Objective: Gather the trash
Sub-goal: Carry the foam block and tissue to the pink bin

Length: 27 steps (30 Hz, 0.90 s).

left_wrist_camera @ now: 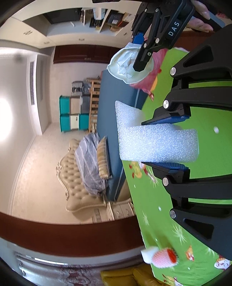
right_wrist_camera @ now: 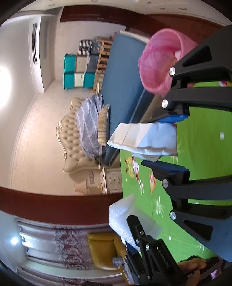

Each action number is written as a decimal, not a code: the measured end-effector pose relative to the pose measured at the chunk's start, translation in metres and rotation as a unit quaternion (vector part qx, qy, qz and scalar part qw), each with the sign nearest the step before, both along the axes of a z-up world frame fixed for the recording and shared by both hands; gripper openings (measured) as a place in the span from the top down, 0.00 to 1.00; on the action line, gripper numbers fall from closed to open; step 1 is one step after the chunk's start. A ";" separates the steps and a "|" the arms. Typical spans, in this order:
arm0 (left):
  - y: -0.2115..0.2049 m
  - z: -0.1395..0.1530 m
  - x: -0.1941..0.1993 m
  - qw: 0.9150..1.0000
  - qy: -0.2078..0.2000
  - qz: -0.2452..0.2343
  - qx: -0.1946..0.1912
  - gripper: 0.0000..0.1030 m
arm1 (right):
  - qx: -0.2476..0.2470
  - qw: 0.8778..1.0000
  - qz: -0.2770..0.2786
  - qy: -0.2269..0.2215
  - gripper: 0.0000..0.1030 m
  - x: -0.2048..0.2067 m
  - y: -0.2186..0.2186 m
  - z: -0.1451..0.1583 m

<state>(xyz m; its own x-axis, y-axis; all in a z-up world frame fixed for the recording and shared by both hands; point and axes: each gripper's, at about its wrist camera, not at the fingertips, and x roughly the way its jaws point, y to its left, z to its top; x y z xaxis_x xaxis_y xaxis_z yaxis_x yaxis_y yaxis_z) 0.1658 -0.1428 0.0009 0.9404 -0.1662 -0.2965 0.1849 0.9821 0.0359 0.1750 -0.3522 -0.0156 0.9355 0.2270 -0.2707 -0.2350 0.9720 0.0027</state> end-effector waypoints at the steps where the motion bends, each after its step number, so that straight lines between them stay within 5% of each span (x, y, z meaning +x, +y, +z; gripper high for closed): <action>1: -0.008 0.002 0.003 1.000 0.000 -0.009 0.001 0.68 | 0.001 1.000 -0.008 -0.001 0.65 0.001 -0.009 0.000; 16: -0.111 0.008 0.068 0.993 0.031 -0.114 -0.006 0.68 | -0.007 0.993 -0.120 -0.008 0.65 0.022 -0.142 -0.001; 27: -0.194 0.005 0.125 0.988 0.051 -0.146 0.004 0.68 | 0.006 0.987 -0.160 0.011 0.65 0.070 -0.213 -0.018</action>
